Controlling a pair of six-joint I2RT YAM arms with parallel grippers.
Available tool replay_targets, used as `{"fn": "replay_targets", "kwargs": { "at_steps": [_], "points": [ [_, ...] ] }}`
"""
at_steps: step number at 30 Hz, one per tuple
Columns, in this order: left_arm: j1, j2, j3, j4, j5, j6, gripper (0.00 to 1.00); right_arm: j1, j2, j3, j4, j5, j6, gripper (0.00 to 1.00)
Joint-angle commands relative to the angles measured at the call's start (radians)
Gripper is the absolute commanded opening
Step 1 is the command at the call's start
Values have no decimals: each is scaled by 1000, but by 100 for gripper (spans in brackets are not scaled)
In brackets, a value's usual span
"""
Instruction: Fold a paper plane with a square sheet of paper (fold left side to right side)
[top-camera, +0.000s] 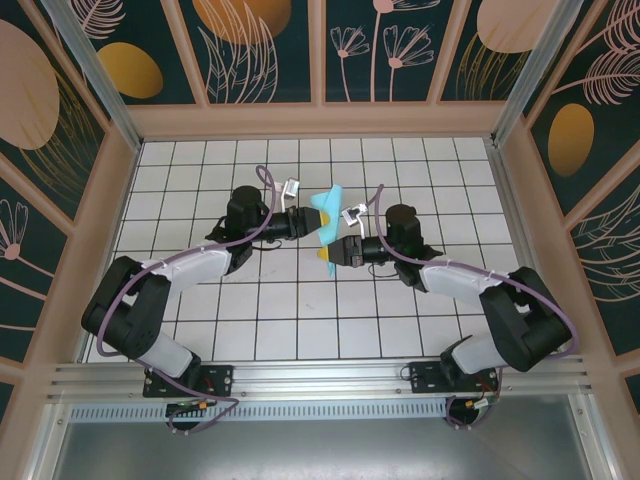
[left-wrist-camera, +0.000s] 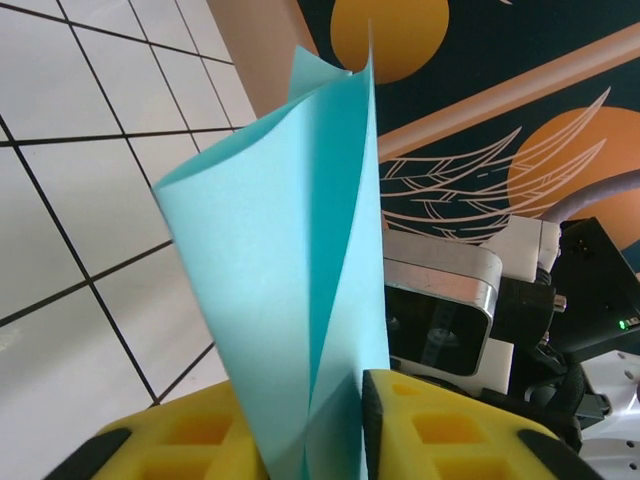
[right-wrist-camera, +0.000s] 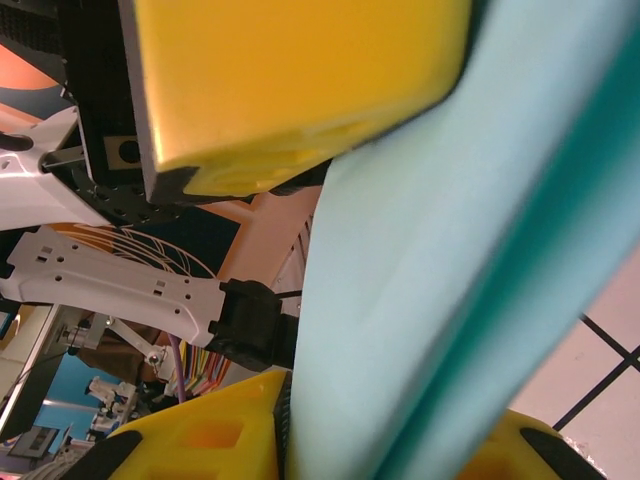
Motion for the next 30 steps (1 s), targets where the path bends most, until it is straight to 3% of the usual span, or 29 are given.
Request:
{"fn": "replay_targets", "kwargs": {
  "at_steps": [1,8,13,18,30],
  "points": [
    [-1,0,15,-12,-15,26,23,-9,14,-15,55,-32,-16,31],
    [-2,7,9,-16,-36,39,5,-65,-55,-52,-55,-5,-63,55],
    [-2,16,13,-6,-42,43,1,-116,-138,-84,-165,11,-104,69],
    [-2,13,10,11,-50,41,0,-145,-178,-127,-134,-16,-60,64],
    [-2,15,7,63,-56,0,0,-65,-123,-175,73,-45,74,52]
  ]
}}
